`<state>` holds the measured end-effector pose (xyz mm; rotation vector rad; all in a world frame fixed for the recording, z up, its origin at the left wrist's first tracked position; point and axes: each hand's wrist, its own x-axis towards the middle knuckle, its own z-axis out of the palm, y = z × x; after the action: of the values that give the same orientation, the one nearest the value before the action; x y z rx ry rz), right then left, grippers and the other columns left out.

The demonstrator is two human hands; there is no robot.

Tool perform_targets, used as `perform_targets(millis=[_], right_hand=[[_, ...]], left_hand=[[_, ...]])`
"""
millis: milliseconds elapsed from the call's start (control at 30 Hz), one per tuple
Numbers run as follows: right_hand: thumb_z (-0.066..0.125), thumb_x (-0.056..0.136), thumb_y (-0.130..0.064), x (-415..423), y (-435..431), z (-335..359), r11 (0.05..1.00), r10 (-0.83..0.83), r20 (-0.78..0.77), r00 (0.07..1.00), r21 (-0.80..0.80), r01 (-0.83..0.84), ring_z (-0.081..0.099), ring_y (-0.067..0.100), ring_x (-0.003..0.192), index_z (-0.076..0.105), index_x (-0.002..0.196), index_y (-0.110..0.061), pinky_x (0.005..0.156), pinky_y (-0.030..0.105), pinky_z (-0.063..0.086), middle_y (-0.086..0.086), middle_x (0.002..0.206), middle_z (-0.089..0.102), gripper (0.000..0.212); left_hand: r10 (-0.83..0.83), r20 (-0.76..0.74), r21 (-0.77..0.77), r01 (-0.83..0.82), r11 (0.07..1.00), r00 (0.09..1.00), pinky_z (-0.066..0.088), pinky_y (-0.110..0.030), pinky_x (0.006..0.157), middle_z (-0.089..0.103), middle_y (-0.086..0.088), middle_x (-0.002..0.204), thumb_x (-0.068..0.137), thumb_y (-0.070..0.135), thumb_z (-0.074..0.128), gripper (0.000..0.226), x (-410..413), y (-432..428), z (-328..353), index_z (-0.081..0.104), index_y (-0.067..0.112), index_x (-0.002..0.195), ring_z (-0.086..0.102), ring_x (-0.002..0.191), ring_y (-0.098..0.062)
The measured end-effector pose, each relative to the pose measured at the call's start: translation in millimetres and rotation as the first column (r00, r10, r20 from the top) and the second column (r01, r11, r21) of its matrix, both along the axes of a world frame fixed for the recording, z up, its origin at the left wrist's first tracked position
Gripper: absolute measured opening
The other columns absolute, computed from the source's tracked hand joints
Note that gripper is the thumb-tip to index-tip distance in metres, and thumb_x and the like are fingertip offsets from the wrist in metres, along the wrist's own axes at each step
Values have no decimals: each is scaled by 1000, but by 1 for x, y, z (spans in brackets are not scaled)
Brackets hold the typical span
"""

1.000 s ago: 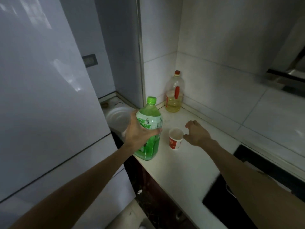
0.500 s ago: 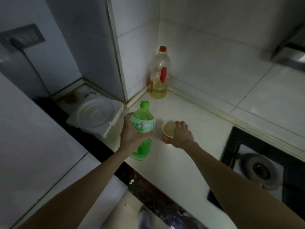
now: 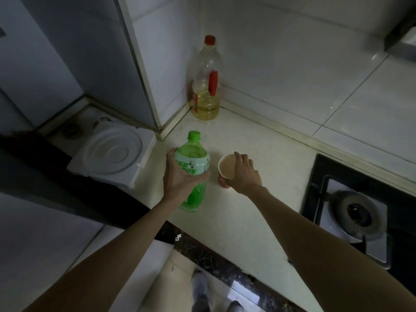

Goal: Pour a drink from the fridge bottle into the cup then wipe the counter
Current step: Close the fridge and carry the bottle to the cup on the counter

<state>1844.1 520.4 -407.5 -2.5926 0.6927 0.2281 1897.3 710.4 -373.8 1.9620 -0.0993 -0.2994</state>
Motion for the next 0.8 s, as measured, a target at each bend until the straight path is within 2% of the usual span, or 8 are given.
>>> perform_targets(millis=[133,333,567,700,800], right_hand=[[81,72,-45,-3,3,1,1000,4,41,999,-10,-4,42,27,121,28,142,-15,90,51,49,7,133,38,93],[80,70,-52,-23,-1,14,999,-13,97,995,-36,16,44,25,118,29,140,-18,86,48,51,4,131,39,93],[80,70,-51,-53,-27,51,995,-69,179,981,-62,81,45,25,120,27,144,-14,90,48,50,5,135,39,98],[81,70,-50,-79,-41,70,989,-122,237,964,-49,138,43,24,122,23,148,-11,95,48,49,6,139,36,105],[82,69,-49,-107,-53,79,985,-147,256,955,-53,166,42,23,121,26,145,-12,96,47,49,6,135,37,102]], left_hand=[[-32,11,-18,32,999,999,46,-28,88,54,8,123,55,21,95,97,2,-3,5,34,32,129,54,109,-11],[-77,55,-24,78,997,996,44,-28,90,53,5,126,54,24,95,99,5,-12,16,35,27,133,53,111,-13],[-183,101,-41,188,981,978,48,-35,96,53,4,127,52,23,96,103,-3,-43,34,34,26,134,54,114,-16],[-262,127,-52,271,961,957,46,-33,95,53,2,130,53,24,96,105,-20,-70,45,33,25,136,53,116,-17],[-328,149,-45,338,940,933,47,-33,95,54,2,129,53,27,97,104,-39,-91,53,34,25,136,54,115,-16]])
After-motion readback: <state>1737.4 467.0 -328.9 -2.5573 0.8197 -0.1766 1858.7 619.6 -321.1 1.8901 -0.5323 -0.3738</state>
